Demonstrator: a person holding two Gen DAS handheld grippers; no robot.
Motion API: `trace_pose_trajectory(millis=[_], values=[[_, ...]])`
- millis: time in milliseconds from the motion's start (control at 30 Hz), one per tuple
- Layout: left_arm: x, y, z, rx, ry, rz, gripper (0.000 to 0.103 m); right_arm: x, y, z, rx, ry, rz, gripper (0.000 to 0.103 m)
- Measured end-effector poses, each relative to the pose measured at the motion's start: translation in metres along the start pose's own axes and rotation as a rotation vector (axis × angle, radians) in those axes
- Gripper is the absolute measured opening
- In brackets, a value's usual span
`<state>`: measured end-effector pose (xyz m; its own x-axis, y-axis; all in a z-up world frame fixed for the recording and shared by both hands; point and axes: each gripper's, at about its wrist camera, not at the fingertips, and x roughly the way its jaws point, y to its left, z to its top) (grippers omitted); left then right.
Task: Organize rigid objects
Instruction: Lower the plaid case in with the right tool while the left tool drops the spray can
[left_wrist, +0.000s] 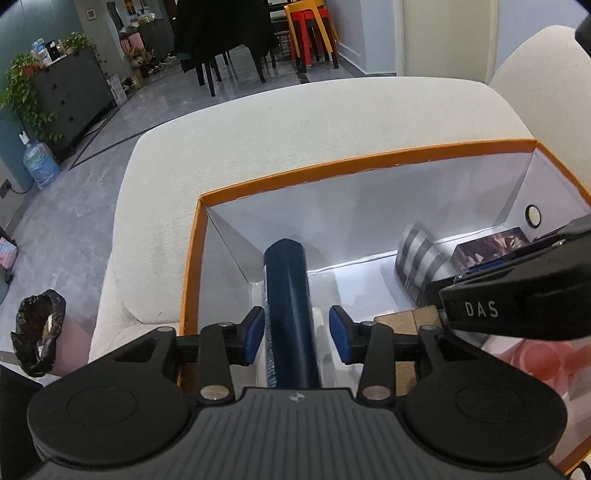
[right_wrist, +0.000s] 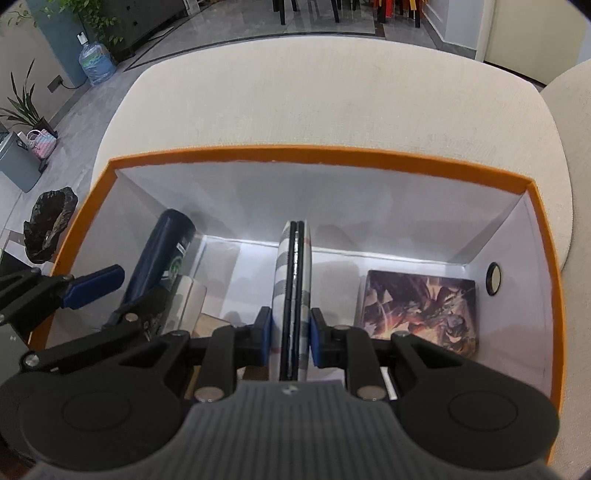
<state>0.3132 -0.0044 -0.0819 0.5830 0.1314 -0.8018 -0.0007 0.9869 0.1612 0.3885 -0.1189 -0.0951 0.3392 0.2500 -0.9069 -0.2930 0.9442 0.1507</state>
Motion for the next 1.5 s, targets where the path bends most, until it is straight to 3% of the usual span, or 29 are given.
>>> trace_pose_trajectory(millis=[133, 433, 667, 1500], values=[[-0.003, 0.002, -0.001, -0.002, -0.002, -0.005, 0.056, -0.003, -0.003, 0.003, 0.012, -0.008, -0.001, 0.029], [-0.006, 0.006, 0.000, -0.019, -0.006, -0.022, 0.057, -0.018, -0.017, 0.003, -0.016, -0.038, -0.134, 0.030], [-0.018, 0.007, 0.004, -0.019, -0.027, -0.027, 0.057, -0.030, -0.024, -0.001, 0.002, -0.049, -0.141, 0.030], [-0.093, 0.028, -0.003, -0.045, -0.127, -0.027, 0.059, -0.107, 0.005, -0.032, -0.032, -0.134, -0.141, 0.034]])
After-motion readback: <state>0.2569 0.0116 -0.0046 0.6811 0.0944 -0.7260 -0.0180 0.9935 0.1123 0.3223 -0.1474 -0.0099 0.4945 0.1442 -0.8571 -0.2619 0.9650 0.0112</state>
